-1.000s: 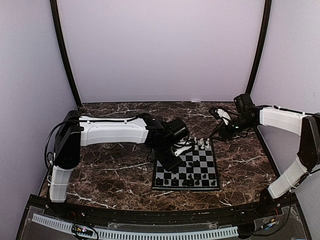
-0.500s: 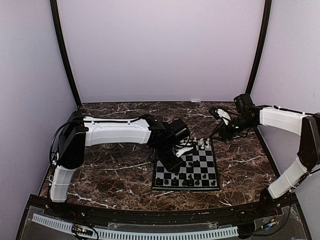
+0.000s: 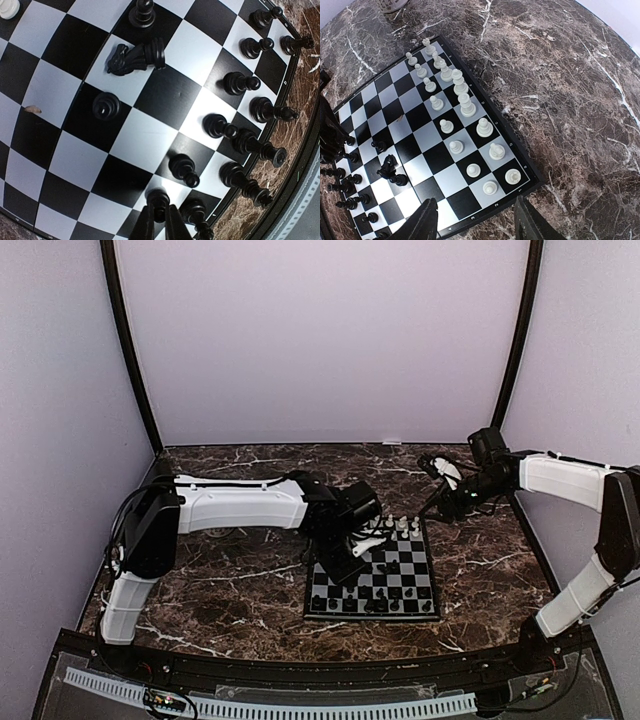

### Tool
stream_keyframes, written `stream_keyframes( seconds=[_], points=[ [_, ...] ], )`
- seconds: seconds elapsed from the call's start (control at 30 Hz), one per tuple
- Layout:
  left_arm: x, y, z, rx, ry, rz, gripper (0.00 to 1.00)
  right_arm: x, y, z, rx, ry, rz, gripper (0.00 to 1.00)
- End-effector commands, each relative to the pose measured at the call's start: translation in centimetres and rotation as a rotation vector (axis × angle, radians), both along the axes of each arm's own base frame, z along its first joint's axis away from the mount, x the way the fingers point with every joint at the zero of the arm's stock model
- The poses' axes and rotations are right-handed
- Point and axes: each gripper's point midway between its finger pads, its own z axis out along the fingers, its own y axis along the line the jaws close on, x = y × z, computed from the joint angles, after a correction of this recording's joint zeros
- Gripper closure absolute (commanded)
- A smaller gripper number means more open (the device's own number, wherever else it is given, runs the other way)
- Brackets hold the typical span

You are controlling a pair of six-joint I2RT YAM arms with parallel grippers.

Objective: Set up the chess pieces on the board
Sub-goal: Place the pawn at f7.

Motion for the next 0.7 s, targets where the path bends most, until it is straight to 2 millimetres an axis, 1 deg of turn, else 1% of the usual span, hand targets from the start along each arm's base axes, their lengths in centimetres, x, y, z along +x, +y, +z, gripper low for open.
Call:
stream_keyframes(
  seconds=[0.0, 0.3, 0.37, 0.67],
  points=[
    [-0.27, 0.47, 0.58, 0.022, 0.01, -0.017, 0.92, 0.1, 0.25, 0.38, -0.002, -0.007, 0.009, 0.46],
    [-1.01, 0.43, 0.8, 0.019, 0.041, -0.031, 0.95, 0.09, 0.27, 0.38, -0.002, -0.006, 0.01, 0.46],
    [-0.96, 0.36, 0.81, 0.016, 0.038, -0.031, 0.93, 0.06, 0.28, 0.35, -0.002, -0.006, 0.011, 0.46],
    [-0.61, 0.06, 1.4, 0.008, 0.022, -0.026, 0.81, 0.07, 0.21, 0.36, -0.005, -0.009, 0.009, 0.46]
  ],
)
